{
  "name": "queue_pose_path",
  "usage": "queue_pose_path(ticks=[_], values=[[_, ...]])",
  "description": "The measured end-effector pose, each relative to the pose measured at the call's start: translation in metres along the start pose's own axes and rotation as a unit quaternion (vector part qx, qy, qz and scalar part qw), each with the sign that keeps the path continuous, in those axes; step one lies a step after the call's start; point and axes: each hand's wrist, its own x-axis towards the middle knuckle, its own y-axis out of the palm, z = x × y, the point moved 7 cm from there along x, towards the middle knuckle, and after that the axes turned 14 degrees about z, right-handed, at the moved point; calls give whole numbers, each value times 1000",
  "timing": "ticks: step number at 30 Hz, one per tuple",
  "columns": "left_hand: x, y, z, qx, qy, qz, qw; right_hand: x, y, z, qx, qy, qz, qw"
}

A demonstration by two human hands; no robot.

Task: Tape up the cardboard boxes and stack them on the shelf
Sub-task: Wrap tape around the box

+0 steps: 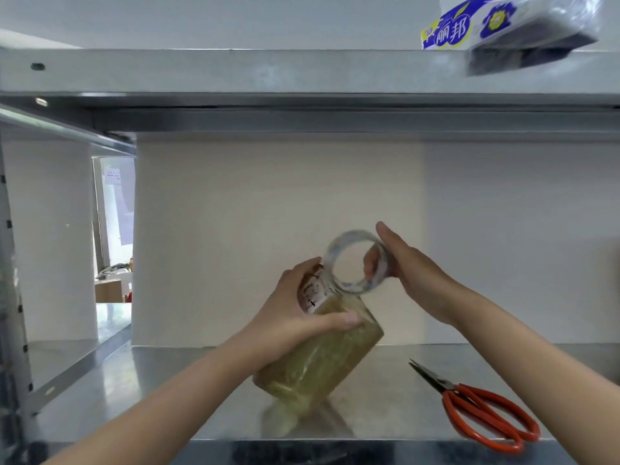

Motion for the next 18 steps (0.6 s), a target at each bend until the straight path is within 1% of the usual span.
queue_pose_path(ticks=[2,6,8,10,12,15,18], values=[[-12,1,12,-101,8,-36,994,14,15,13,6,-31,11,999],[-34,4,46,-219,-3,-82,972,30,54,24,-24,-4,83,996],[-42,-3,56,-222,-4,-95,970,35,56,34,-37,-17,84,996],[-47,-10,58,-210,2,-106,972,38,42,44,-32,-33,56,997],[-50,-14,58,-197,-1,-104,975,34,22,47,-50,-24,32,998],[-53,-17,58,-180,3,-100,978,17,3,28,-99,28,27,994],[-53,-16,58,-151,-12,-77,985,3,11,-9,-151,91,72,982]])
